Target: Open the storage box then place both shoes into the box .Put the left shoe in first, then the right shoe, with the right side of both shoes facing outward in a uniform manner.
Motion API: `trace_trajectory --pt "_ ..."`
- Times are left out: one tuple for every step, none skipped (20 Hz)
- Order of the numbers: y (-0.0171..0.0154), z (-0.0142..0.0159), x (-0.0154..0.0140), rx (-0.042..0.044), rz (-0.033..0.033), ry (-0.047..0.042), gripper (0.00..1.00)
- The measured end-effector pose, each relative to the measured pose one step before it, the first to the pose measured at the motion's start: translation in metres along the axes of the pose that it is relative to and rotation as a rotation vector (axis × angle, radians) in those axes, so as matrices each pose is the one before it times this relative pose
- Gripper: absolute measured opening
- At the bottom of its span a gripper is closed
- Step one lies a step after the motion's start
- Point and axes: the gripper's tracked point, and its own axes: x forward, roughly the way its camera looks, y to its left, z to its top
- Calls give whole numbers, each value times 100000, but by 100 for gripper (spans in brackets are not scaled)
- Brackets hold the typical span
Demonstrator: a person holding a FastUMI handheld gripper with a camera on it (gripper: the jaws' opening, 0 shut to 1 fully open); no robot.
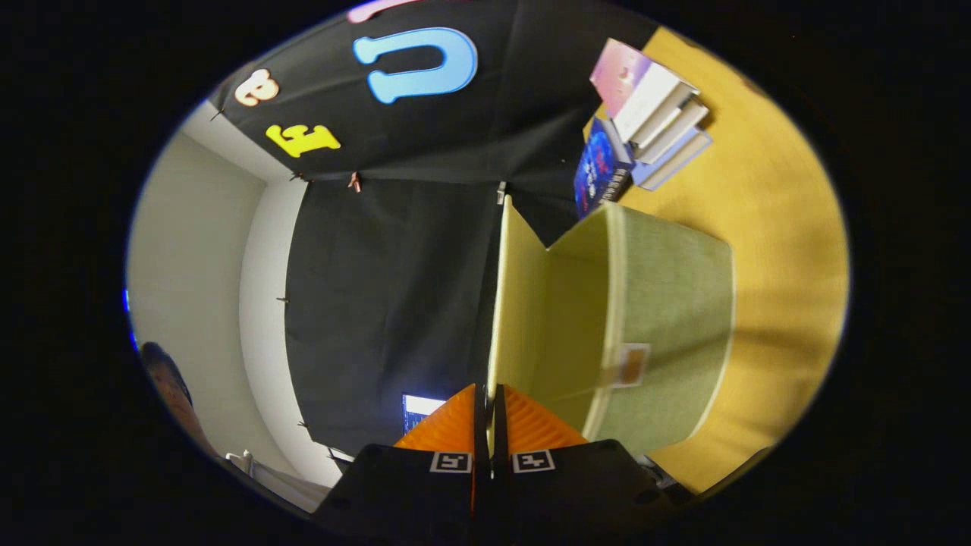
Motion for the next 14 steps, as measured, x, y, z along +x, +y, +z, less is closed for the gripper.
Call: trace_trajectory --pt "1566 -61 1020 -2244 460 -585 5" --pt "1256 88 1360 -2656 -381 -389 5" --pt "1255 -68 1467 -2451 -359 195 5" --pt "1240 80 1600 -2096 -198 217 5" --pt "1164 -85 1562 -1396 116 321 5" --pt "1063 -6 1848 -792 322 323 5" --pt "661 -195 1771 -775 -240 287 5" --pt "537 -233 1673 -1268 -180 711 5" --pt "256 -387 1671 -907 -514 823 5" --pt "95 -386 1577 -1019 -710 825 5" --pt "15 -413 1408 -658 -773 370 5" --pt "71 -312 1299 -263 -337 102 5" --pt "104 -473 1118 -320 -597 436 5" --pt "-218 -377 1066 -874 -1146 387 5"
